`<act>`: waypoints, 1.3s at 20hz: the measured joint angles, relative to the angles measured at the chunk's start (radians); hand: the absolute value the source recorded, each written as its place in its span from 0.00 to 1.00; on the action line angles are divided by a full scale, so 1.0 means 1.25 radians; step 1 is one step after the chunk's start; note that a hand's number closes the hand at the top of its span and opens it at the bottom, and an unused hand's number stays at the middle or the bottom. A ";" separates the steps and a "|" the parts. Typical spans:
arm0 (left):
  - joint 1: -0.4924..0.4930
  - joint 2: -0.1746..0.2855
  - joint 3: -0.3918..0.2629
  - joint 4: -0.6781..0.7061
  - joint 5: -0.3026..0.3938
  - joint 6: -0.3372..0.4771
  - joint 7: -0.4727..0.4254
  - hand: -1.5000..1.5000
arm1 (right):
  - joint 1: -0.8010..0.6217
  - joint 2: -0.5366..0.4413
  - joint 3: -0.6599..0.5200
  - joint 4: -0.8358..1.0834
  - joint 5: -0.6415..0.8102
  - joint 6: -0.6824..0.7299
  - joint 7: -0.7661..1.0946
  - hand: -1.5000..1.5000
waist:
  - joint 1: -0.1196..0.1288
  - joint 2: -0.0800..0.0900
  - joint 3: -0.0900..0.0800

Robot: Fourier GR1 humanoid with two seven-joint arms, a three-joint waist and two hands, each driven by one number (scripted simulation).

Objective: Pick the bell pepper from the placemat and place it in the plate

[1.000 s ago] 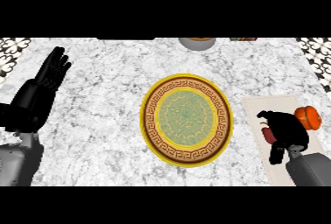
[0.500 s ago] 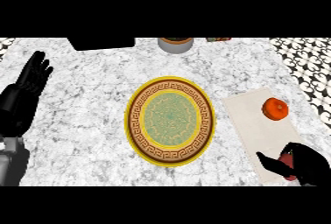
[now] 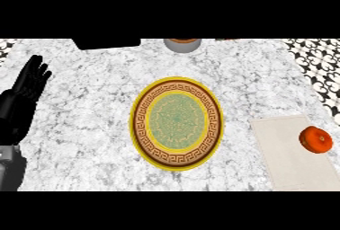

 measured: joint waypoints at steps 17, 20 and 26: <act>-0.037 -0.030 -0.036 0.016 -0.008 -0.024 -0.020 0.50 | 0.041 0.176 0.548 -0.423 0.467 0.039 0.088 1.00 | 0.078 0.018 0.004; -0.046 -0.045 -0.049 0.022 -0.020 -0.019 -0.024 0.50 | -0.067 0.164 0.591 -0.399 0.500 0.088 0.161 1.00 | 0.087 0.022 0.005; -0.081 -0.056 -0.060 0.027 -0.022 -0.022 -0.012 0.50 | -0.237 0.118 0.563 -0.370 0.415 0.127 0.209 1.00 | 0.107 0.029 0.006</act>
